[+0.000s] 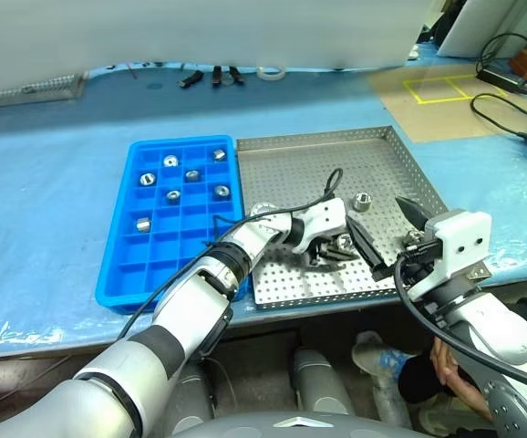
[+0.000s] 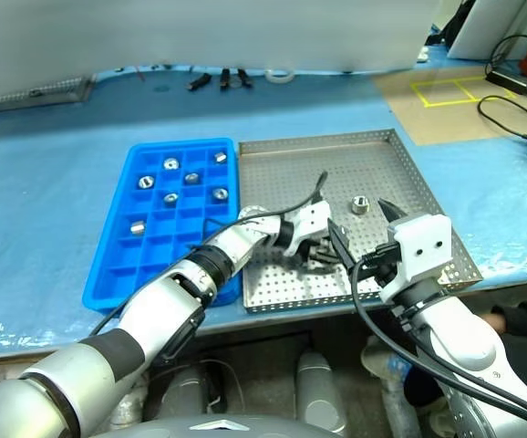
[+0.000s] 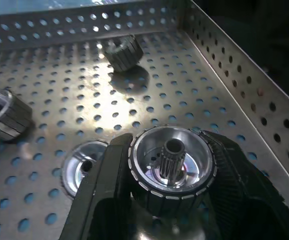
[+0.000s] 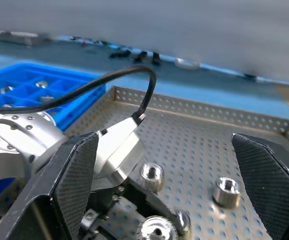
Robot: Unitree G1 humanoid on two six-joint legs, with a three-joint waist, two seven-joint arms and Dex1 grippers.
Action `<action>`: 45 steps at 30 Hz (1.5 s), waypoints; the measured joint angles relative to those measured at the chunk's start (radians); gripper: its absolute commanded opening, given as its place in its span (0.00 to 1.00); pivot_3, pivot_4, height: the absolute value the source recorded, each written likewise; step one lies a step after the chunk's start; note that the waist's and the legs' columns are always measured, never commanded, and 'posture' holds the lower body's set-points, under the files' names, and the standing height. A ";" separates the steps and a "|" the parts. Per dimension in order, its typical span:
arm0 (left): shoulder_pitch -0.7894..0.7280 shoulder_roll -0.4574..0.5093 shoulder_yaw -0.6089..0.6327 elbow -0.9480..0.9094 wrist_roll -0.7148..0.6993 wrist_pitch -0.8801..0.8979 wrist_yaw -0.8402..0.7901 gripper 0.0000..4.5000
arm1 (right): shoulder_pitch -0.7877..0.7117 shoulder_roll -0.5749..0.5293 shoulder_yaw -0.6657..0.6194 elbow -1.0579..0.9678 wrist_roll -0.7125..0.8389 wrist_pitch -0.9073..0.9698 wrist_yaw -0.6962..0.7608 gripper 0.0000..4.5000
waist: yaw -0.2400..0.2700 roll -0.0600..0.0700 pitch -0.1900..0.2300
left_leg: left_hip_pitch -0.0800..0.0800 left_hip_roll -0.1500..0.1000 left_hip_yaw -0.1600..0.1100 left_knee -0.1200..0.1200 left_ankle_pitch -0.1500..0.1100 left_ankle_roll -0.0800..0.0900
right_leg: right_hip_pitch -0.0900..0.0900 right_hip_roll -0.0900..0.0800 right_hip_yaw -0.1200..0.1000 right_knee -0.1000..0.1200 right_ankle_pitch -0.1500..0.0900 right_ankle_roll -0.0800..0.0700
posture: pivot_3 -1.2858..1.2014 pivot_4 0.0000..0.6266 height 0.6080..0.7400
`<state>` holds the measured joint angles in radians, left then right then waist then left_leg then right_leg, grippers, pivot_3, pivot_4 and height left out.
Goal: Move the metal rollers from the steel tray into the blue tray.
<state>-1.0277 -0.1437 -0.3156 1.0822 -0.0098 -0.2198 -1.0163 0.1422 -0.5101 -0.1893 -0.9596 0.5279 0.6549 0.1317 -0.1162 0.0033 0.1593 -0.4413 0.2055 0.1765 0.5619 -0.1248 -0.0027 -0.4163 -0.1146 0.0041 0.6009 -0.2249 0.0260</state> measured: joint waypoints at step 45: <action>0.928 0.689 0.454 -1.489 -0.282 0.817 0.344 0.38 | -0.620 0.055 0.400 0.752 -0.162 -0.235 0.695 1.00 | 0.292 0.003 0.003 | 0.002 0.004 -0.004 -0.012 0.008 -0.013 | -0.005 0.004 -0.005 0.006 0.001 -0.002 | 0.63 0.24 1.00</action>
<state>-0.1001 0.5453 0.1384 -0.4066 -0.2921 0.5968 -0.6728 -0.4782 -0.4554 0.2109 -0.2080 0.3664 0.4199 0.8263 0.1756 0.0058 0.1620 -0.4396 0.2094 0.1720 0.5495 -0.1165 -0.0161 -0.4214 -0.1101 -0.0004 0.6073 -0.2243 0.0242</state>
